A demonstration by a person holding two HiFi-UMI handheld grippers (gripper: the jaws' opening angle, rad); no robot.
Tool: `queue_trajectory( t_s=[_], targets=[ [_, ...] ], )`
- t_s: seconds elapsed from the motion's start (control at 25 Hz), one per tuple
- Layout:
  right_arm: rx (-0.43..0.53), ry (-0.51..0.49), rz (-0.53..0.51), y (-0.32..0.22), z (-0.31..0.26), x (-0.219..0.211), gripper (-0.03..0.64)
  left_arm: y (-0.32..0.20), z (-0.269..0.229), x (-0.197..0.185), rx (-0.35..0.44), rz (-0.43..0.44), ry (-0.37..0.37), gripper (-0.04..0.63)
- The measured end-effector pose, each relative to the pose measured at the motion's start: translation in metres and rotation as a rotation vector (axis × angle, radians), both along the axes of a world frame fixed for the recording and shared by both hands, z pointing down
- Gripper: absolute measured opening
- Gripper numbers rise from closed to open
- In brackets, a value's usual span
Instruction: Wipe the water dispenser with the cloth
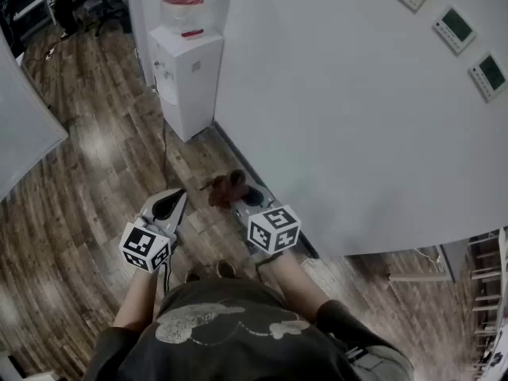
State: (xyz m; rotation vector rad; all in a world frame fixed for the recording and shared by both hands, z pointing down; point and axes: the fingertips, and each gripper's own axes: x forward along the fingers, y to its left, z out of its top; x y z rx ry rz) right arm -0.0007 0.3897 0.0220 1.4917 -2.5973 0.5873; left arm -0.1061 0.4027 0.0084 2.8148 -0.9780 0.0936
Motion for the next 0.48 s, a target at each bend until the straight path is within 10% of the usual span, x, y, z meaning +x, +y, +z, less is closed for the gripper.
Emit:
queue_trajectory(
  t_s=[0.48],
  targets=[
    [0.001, 0.020, 0.015, 0.012, -0.002, -0.013, 0.055, 0.010, -0.007, -0.008, 0.023, 0.027, 0.020, 0.015]
  ],
)
